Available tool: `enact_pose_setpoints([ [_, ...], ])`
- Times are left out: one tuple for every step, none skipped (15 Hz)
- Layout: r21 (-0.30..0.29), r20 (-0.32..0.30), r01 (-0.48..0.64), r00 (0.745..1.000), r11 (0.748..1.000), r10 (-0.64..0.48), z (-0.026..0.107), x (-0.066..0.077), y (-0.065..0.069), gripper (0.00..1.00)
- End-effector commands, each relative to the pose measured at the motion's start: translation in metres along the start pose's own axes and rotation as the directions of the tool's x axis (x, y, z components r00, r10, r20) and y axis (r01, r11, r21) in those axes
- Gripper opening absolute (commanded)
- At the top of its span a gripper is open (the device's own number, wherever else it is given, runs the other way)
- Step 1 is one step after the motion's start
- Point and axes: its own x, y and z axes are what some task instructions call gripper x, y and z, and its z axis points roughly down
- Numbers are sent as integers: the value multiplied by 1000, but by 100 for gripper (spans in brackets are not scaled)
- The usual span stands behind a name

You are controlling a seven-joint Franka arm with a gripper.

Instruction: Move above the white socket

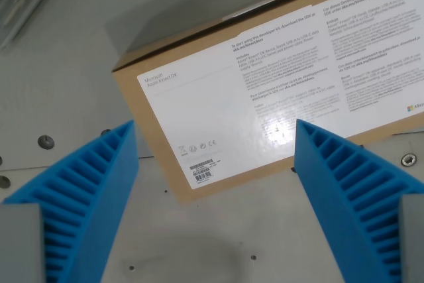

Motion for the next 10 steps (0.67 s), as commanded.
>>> enact_pose_setpoints([
  [0, -5, 0, 1000, 1000, 0, -2, 0, 0, 100],
  [0, -5, 0, 1000, 1000, 0, -2, 0, 0, 100],
  [0, -4, 0, 1000, 1000, 0, -2, 0, 0, 100],
  [0, -5, 0, 1000, 1000, 0, -2, 0, 0, 100],
  [0, -4, 1, 1000, 1000, -1, -2, 0, 0, 100],
  [0, -4, 1, 1000, 1000, -1, -1, 0, 0, 100],
  [0, -4, 2, 1000, 1000, -2, -1, 1, 0, 100],
  [0, -4, 4, 1000, 1000, -4, -1, 1, 0, 100],
  [0, -4, 5, 1000, 1000, -5, 0, 1, 0, 100],
  [0, -4, 6, 1000, 1000, -6, 1, 2, 0, 100],
])
